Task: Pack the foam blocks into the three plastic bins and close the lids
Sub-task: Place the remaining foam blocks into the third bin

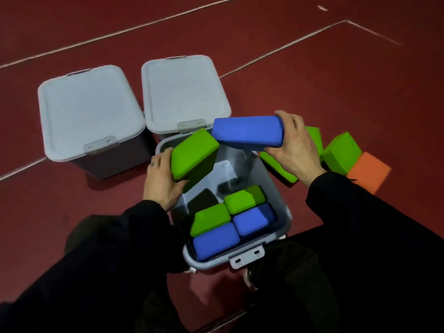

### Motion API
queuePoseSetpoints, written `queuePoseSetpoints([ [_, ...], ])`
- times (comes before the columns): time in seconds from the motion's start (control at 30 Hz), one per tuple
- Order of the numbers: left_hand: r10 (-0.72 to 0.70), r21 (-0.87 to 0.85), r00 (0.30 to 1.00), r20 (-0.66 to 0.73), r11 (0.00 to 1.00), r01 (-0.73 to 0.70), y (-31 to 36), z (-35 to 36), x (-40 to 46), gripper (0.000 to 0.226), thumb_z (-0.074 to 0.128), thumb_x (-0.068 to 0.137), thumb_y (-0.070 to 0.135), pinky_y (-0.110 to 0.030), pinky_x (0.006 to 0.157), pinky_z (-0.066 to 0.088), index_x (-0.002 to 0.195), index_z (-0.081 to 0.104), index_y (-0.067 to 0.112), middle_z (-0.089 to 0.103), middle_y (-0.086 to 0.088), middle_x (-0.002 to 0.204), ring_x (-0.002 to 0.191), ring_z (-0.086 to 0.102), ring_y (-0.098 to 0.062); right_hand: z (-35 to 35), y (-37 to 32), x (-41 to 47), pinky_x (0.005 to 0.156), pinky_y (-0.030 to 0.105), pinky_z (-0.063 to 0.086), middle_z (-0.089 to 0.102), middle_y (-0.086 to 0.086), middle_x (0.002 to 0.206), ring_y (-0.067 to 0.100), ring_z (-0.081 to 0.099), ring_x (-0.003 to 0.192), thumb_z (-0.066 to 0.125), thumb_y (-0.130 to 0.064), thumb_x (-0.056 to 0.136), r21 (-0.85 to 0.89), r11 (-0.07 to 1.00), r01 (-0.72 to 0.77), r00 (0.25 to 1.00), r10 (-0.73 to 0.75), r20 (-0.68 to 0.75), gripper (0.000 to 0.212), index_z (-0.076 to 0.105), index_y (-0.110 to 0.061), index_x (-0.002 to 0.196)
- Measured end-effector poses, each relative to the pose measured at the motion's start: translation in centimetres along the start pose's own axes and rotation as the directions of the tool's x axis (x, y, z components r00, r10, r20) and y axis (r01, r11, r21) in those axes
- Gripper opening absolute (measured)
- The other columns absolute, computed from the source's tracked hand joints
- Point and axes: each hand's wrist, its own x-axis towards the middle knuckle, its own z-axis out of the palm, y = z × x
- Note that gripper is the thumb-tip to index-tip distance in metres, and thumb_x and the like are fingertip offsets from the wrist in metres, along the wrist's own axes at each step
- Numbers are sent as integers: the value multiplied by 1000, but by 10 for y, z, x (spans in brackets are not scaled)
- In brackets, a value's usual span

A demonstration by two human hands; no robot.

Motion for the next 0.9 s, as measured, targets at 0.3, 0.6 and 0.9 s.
queuePoseSetpoints([
  [0.3,-58,202,905,421,979,-31,-28,75,0,92,73,73,12,-53,86,54,148,21,27,29,-12,141,120,51,-40,76,-35,38,96,47,46,44,9,146,35,46,130,82,-28,77,48,998,-35,994,30,105,93,30,-20,154],
  [0.6,-271,574,863,427,818,-27,-59,140,-14,101,56,81,60,-44,111,30,154,18,2,25,-17,160,145,30,-30,117,2,33,111,47,40,47,8,144,32,46,131,84,-32,69,-92,960,263,922,-222,317,97,37,-23,153],
  [0.9,-223,627,881,418,772,-102,-69,141,1,41,40,91,22,-60,120,1,130,47,10,60,-10,126,127,52,-30,152,16,34,106,49,40,50,10,142,35,47,127,80,-29,69,-174,818,548,745,-383,546,95,38,-25,155],
])
